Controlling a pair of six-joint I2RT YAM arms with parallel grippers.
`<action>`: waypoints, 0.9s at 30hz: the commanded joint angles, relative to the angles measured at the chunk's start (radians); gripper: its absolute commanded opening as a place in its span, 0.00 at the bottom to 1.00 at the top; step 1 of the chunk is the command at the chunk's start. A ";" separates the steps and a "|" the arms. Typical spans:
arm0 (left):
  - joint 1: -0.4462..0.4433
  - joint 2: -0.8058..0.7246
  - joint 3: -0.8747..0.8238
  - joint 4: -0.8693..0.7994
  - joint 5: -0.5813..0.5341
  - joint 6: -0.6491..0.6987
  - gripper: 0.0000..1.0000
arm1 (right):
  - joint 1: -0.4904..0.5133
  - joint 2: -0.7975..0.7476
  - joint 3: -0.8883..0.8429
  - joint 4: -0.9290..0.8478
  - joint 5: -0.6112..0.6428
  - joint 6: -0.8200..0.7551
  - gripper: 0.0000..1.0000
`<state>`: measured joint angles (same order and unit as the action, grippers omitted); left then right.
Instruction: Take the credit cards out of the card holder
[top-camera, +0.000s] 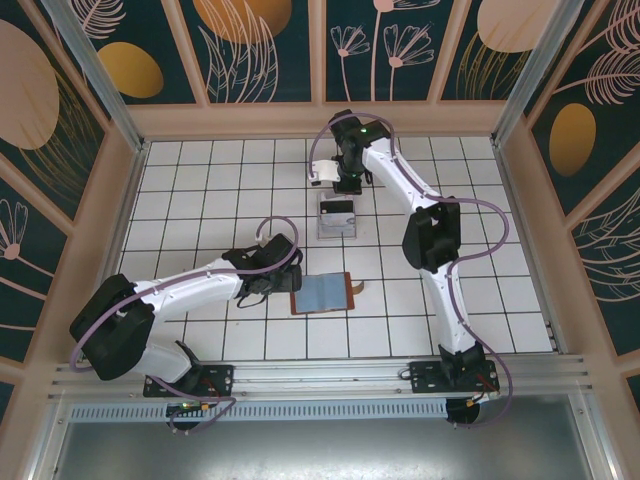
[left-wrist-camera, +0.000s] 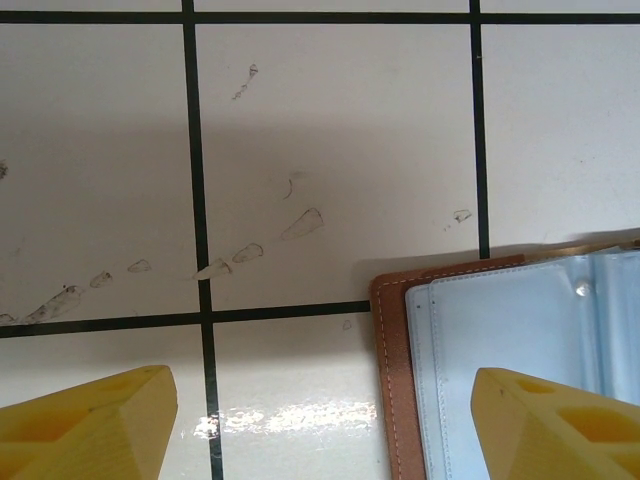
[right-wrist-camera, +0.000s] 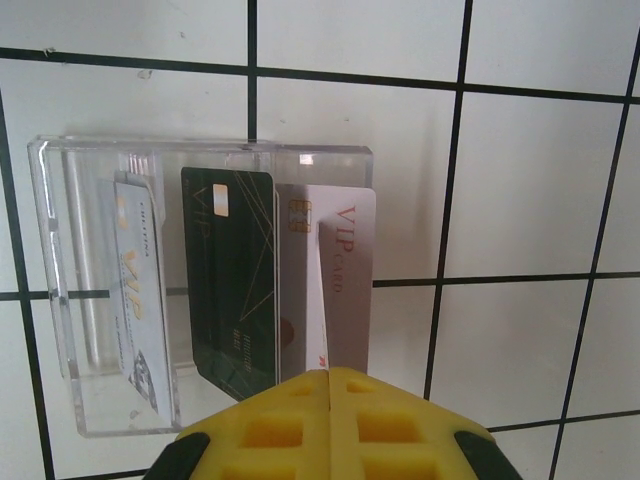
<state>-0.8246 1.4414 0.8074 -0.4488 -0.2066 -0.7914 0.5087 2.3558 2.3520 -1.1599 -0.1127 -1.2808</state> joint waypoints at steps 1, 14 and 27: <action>0.005 -0.013 -0.008 -0.011 -0.020 -0.005 0.81 | 0.009 0.035 0.031 -0.030 -0.028 0.000 0.00; 0.005 -0.024 -0.010 -0.010 -0.017 -0.006 0.87 | 0.030 0.017 0.073 -0.049 -0.028 0.022 0.00; 0.004 -0.028 -0.016 -0.013 -0.018 -0.007 0.88 | 0.022 0.066 0.070 -0.045 -0.085 0.047 0.00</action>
<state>-0.8246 1.4246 0.8009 -0.4492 -0.2108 -0.7914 0.5335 2.3840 2.3932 -1.1728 -0.1619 -1.2518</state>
